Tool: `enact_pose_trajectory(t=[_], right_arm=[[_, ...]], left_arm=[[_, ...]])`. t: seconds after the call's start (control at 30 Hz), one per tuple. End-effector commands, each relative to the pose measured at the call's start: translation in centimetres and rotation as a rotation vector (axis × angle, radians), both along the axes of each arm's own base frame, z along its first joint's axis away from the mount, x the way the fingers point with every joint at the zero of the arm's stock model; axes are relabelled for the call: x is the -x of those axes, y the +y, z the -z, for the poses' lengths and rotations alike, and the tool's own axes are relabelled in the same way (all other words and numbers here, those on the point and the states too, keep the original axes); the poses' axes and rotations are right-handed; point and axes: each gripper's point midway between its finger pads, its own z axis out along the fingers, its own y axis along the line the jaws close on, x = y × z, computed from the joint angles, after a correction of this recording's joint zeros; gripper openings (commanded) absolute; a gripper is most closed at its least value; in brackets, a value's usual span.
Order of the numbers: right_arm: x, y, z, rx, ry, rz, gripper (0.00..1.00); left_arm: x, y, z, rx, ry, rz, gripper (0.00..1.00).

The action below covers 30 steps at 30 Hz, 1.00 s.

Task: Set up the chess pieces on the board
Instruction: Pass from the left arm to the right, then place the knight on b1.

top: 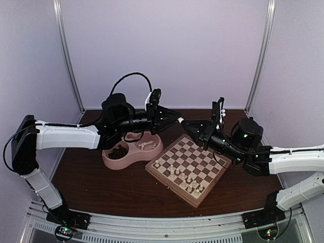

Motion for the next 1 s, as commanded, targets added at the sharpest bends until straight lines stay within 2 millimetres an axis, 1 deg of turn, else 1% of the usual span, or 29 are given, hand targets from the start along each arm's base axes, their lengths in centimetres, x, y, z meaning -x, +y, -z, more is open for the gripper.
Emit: enact_pose_trajectory(t=[0.0, 0.07, 0.1, 0.2, 0.33, 0.37, 0.43, 0.5, 0.6, 0.63, 0.77, 0.87, 0.9, 0.97], right_arm=[[0.3, -0.4, -1.2, -0.006, -0.051, 0.001, 0.00], [0.4, -0.7, -0.6, 0.048, -0.055, 0.006, 0.00], [0.5, -1.0, -0.1, 0.081, -0.055, 0.013, 0.00], [0.8, -2.3, 1.7, 0.204, -0.047, 0.038, 0.00], [1.2, -4.9, 3.8, 0.482, -0.041, 0.073, 0.00], [1.4, -5.5, 4.3, 0.555, -0.045, 0.066, 0.00], [1.6, -6.7, 4.7, 0.688, -0.065, 0.068, 0.00], [1.8, -7.4, 4.7, 0.799, -0.097, 0.046, 0.00], [2.2, -7.6, 5.1, 0.939, -0.111, -0.016, 0.00], [2.3, -7.5, 5.2, 0.972, -0.112, -0.040, 0.00], [3.2, -6.9, 6.9, 1.099, -0.086, -0.165, 0.00], [3.9, -6.4, 8.2, 1.158, -0.055, -0.252, 0.00], [4.0, -6.1, 8.6, 1.167, -0.047, -0.275, 0.01], [4.2, -5.7, 9.2, 1.188, -0.028, -0.313, 0.01]], left_arm=[[0.9, 0.3, 0.3, -0.020, -0.034, 0.011, 0.25], [0.8, 0.6, 0.8, -0.061, -0.057, -0.007, 0.35], [0.6, 0.8, 1.4, -0.101, -0.058, -0.017, 0.39], [0.2, 2.2, 2.1, -0.194, -0.100, -0.066, 0.55], [-0.8, 5.4, 3.1, -0.381, -0.182, -0.176, 0.75], [-1.0, 6.2, 3.7, -0.440, -0.197, -0.202, 0.78], [-1.3, 8.0, 4.2, -0.536, -0.242, -0.248, 0.86], [-1.7, 9.7, 4.8, -0.614, -0.263, -0.290, 0.91], [-2.2, 12.0, 5.3, -0.690, -0.277, -0.339, 0.97], [-2.3, 12.6, 5.5, -0.707, -0.277, -0.348, 0.98], [-2.4, 14.8, 5.9, -0.769, -0.276, -0.391, 0.98], [-2.9, 17.4, 6.5, -0.861, -0.254, -0.497, 0.98], [-3.0, 18.0, 6.8, -0.876, -0.261, -0.512, 0.98], [-2.9, 18.4, 6.9, -0.885, -0.277, -0.516, 0.98]])
